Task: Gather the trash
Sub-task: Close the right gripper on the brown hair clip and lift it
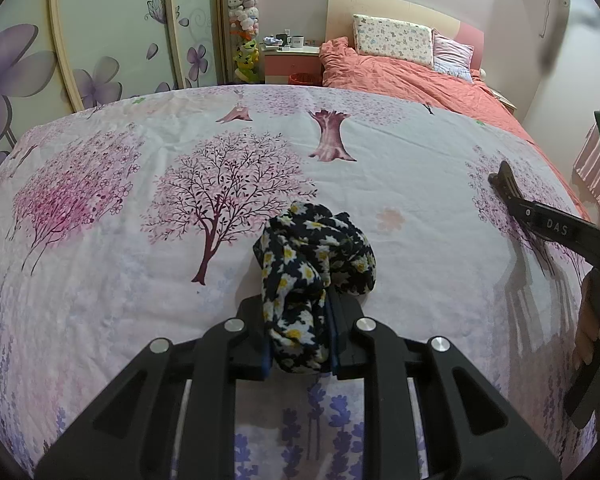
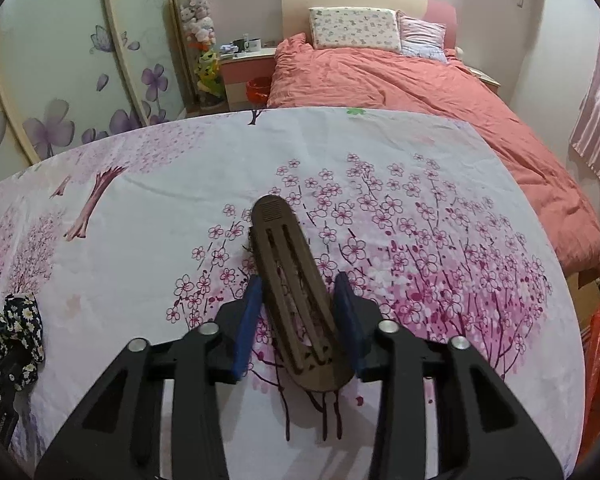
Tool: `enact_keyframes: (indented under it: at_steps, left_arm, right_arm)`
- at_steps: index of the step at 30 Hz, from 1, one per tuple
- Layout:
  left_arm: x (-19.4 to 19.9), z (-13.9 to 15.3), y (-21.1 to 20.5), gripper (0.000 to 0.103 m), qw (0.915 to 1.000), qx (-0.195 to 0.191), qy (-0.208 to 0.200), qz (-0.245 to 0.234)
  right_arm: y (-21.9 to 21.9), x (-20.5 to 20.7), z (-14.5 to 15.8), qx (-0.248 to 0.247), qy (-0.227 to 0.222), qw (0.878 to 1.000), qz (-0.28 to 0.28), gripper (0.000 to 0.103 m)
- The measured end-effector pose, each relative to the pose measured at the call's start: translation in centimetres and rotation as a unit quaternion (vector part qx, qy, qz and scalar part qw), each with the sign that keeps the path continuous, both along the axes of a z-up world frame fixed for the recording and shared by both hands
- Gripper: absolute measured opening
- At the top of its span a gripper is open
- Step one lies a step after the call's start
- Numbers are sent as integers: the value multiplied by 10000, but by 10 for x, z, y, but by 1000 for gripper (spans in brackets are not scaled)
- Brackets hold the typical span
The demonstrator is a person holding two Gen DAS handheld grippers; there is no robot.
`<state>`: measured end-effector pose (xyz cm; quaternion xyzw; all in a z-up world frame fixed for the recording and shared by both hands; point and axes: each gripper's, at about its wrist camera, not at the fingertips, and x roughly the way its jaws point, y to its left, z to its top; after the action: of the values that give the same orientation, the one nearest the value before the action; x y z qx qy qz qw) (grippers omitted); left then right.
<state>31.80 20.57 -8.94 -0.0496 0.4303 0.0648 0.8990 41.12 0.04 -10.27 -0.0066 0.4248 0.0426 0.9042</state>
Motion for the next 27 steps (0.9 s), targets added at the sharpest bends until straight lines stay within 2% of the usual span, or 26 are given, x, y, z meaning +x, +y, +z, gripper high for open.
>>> enact_keyframes:
  at_steps: [3,11,19,21,23,27]
  left_arm:
    - [0,0,0,22,10000,-6,-1,0]
    - [0,0,0,22,10000,-5,0,2]
    - [0,0,-1,21,10000,-42,-15,-30]
    - [-2,0,1,14,9998,-154,-67,-78]
    - [-5,1,0,13,9998,-168,-79,-119]
    - [-15,8,-10,12,9994,-146,-201,-243]
  right_arm:
    - [-5,-13,0,-142,13,9999,-1,36]
    - [-36,-70,-1,-70,40,10000,-33,36]
    - [-39,-72,-3,50,-4,10000,-79,36]
    - [-42,-75,-3,96,-19,9999,-47,34]
    - [-45,-83,-1,136,-44,9999,47,28]
    - [-58,-98,2,227,-106,9996,96,28]
